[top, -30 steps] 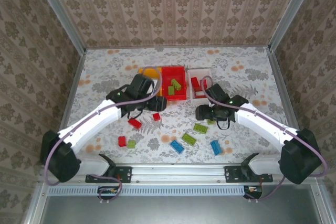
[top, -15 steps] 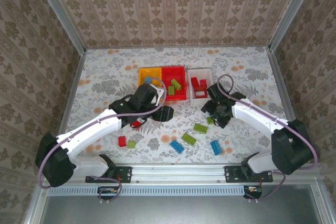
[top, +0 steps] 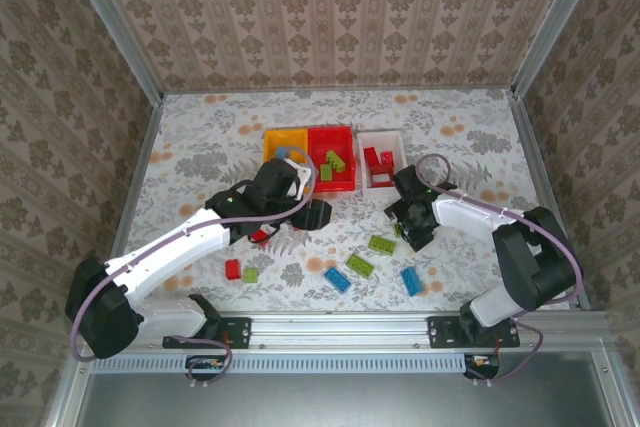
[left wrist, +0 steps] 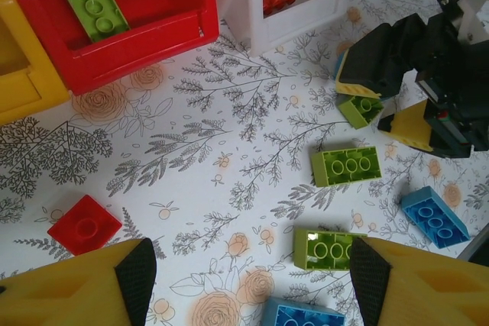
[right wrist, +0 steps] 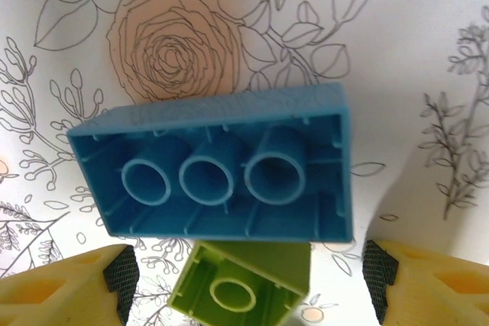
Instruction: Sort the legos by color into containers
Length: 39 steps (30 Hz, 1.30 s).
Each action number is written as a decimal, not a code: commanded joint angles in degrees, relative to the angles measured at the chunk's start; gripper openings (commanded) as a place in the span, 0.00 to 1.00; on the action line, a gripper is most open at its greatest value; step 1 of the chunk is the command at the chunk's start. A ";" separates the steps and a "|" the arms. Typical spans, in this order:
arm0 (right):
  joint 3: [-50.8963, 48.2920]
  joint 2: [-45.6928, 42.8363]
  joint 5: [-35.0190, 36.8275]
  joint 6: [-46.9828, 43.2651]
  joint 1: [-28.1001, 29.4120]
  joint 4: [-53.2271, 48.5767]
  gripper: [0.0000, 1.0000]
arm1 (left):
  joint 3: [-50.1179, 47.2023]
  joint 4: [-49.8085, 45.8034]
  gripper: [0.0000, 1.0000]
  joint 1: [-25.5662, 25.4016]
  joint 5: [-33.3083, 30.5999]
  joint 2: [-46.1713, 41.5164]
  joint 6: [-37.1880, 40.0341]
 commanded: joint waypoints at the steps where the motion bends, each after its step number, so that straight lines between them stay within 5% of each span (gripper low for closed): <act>1: 0.47 1.53 -1.20 1.63 -0.48 1.78 0.76 | -0.27 0.41 0.71 -0.60 -0.12 -1.29 -0.26; 13: 0.74 -2.84 -0.98 -3.53 -0.63 0.89 0.25 | 1.15 -1.11 0.70 -0.46 -5.54 -2.72 -2.32; 18: 12.42 -2.22 2.95 -19.84 6.11 -3.57 0.25 | 2.74 -3.58 0.70 0.69 -11.47 -5.65 -4.52; 25: 31.41 10.34 8.12 -37.34 13.36 -6.78 0.25 | 3.28 -4.71 0.69 4.03 -12.96 -7.10 -6.39; 39: 52.43 31.02 12.39 -46.97 14.02 -10.54 0.29 | -1.20 -15.86 0.69 8.82 -16.50 -12.47 -14.12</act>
